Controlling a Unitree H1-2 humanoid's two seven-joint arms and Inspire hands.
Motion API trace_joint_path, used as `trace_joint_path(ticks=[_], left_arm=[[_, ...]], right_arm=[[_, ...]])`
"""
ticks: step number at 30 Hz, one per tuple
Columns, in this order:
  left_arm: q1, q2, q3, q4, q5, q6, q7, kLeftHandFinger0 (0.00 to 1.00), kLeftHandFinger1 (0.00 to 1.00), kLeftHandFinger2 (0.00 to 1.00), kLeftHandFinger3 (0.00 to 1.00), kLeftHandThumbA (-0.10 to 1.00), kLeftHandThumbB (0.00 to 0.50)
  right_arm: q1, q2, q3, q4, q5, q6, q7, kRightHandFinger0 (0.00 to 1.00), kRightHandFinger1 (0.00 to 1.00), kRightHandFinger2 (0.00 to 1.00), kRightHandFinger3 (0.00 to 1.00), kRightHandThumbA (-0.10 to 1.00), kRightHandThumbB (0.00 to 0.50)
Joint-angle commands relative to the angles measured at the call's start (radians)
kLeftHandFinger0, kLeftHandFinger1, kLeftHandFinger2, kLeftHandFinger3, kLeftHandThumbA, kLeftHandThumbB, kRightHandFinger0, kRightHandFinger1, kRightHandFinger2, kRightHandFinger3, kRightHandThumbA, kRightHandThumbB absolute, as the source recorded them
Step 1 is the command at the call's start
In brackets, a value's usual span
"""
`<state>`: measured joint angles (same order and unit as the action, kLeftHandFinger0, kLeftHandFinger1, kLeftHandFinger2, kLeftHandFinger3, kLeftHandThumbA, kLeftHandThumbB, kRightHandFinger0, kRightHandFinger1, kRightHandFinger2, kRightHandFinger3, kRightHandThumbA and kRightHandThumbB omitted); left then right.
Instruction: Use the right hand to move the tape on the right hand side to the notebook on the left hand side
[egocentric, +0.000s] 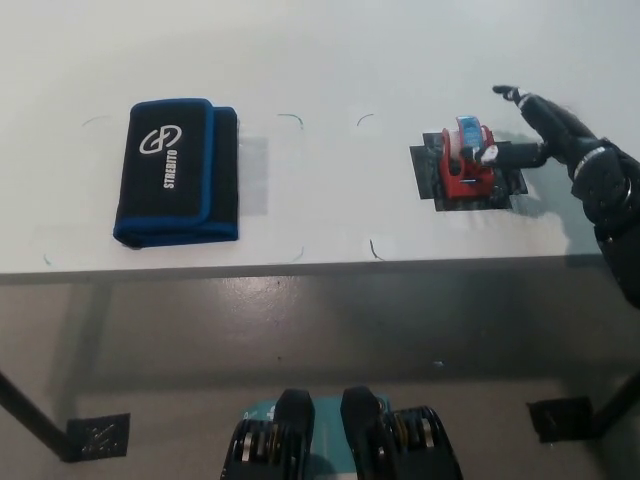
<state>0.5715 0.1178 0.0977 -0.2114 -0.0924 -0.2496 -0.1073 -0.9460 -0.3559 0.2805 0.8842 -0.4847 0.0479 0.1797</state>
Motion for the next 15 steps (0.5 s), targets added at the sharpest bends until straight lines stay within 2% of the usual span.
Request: trace_joint_path(ticks=[1, 4, 6, 10, 11, 15], left_arm=[[0.01, 0.002, 0.006, -0.015, -0.007, -0.05, 0.003, 0.78, 0.78, 0.82, 1.0, 0.77, 0.071], [0.01, -0.003, 0.007, -0.016, -0.009, -0.052, 0.005, 0.78, 0.78, 0.82, 1.0, 0.76, 0.057], [0.01, -0.005, 0.006, -0.02, -0.012, -0.049, 0.005, 0.78, 0.78, 0.82, 1.0, 0.75, 0.057], [0.006, -0.007, 0.008, -0.028, -0.015, -0.045, 0.005, 0.78, 0.78, 0.82, 1.0, 0.75, 0.058], [0.006, -0.008, 0.009, -0.03, -0.013, -0.049, 0.005, 0.78, 0.77, 0.82, 1.0, 0.75, 0.048], [0.01, -0.009, 0.009, -0.036, -0.017, -0.04, 0.004, 0.78, 0.78, 0.82, 1.0, 0.75, 0.064]], right_arm=[[-0.025, -0.02, -0.009, 0.03, 0.01, -0.039, -0.05, 1.0, 1.0, 1.0, 1.0, 0.83, 0.443], [-0.024, -0.009, -0.013, 0.066, 0.017, -0.061, -0.07, 1.0, 1.0, 1.0, 1.0, 0.81, 0.426], [-0.015, 0.001, -0.012, 0.083, 0.015, -0.058, -0.085, 1.0, 1.0, 1.0, 1.0, 0.84, 0.469], [-0.018, 0.017, -0.012, 0.136, 0.026, -0.069, -0.097, 1.0, 1.0, 1.0, 1.0, 0.87, 0.486], [-0.015, 0.019, -0.006, 0.146, 0.023, -0.083, -0.099, 1.0, 1.0, 1.0, 1.0, 0.88, 0.477], [0.002, 0.043, -0.053, 0.176, 0.078, -0.109, -0.117, 1.0, 1.0, 1.0, 1.0, 0.77, 0.468]])
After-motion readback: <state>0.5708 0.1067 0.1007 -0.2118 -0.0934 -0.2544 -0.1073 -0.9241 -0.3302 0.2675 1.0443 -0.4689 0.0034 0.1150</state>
